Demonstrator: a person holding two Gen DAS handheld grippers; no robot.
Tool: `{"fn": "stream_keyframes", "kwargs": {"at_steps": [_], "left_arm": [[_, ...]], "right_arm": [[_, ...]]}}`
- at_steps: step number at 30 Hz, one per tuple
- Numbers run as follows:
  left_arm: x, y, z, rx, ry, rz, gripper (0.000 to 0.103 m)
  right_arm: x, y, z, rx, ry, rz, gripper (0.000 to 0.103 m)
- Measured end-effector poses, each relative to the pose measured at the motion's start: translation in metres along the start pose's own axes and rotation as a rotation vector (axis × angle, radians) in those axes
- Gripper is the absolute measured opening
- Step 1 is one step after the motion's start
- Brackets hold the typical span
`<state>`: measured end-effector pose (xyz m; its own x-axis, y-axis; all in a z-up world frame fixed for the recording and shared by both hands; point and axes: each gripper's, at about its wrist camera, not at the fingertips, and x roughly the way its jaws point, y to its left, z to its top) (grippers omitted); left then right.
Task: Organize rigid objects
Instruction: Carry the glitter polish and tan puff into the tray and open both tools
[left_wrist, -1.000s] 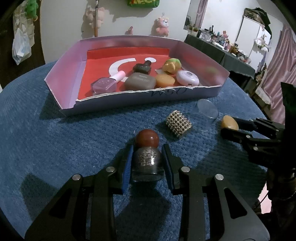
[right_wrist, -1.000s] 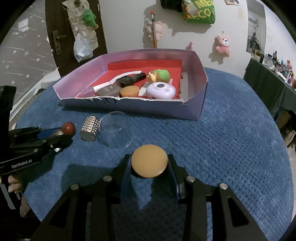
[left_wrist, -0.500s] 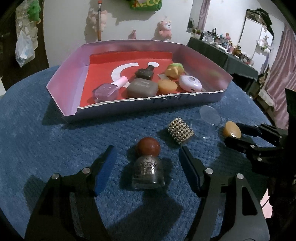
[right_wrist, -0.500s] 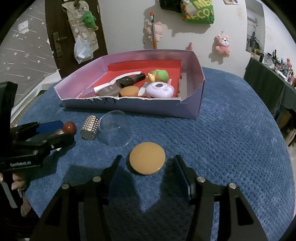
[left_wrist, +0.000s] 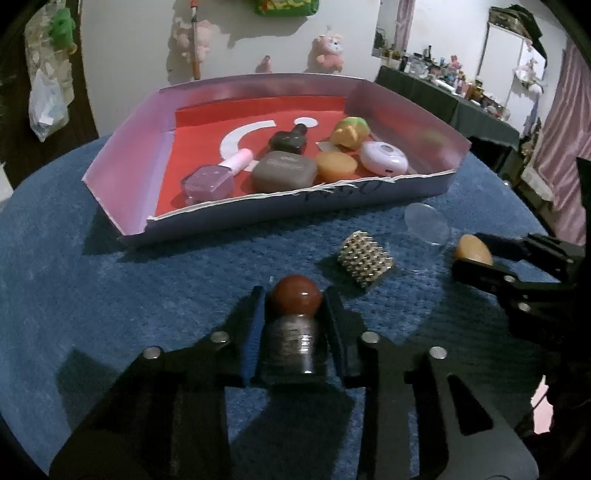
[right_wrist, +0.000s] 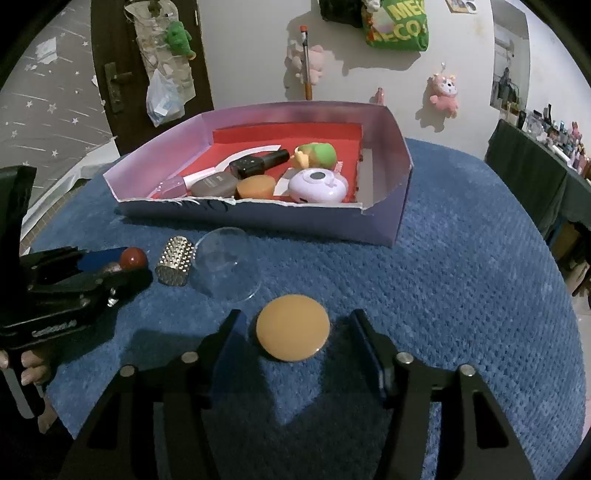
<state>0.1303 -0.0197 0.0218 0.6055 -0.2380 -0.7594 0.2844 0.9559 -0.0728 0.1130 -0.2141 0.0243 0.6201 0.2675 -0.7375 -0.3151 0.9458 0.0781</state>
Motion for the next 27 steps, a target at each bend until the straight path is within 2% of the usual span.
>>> {"fn": "stream_keyframes", "kwargs": {"at_steps": [1,10,15,18,21,23,25,27], "left_arm": [[0.000,0.000,0.000,-0.001,0.002,-0.003,0.028],[-0.013,0.001,0.002,-0.009,-0.015,-0.021,0.028],[-0.037,0.004,0.026,0.006,-0.075,-0.039,0.028],[-0.043,0.014,0.056,0.014,-0.100,-0.045,0.028],[-0.035,0.027,0.082,0.006,-0.087,-0.043,0.028],[-0.023,0.039,0.103,-0.001,-0.075,-0.029,0.028],[-0.008,0.049,0.122,0.000,-0.051,-0.008,0.028],[0.006,0.057,0.135,-0.008,-0.009,-0.021,0.028]], "right_arm": [[0.001,0.001,0.000,-0.007,0.004,0.002,0.041],[-0.005,0.005,0.000,-0.021,-0.019,0.006,0.040],[-0.021,0.006,0.017,-0.015,-0.057,0.056,0.040],[-0.029,0.009,0.044,-0.042,-0.091,0.083,0.040],[-0.026,0.015,0.082,-0.072,-0.110,0.139,0.040],[-0.016,0.021,0.111,-0.084,-0.098,0.189,0.040],[-0.004,0.028,0.134,-0.112,-0.090,0.196,0.040],[0.017,0.036,0.160,-0.136,-0.055,0.209,0.040]]}}
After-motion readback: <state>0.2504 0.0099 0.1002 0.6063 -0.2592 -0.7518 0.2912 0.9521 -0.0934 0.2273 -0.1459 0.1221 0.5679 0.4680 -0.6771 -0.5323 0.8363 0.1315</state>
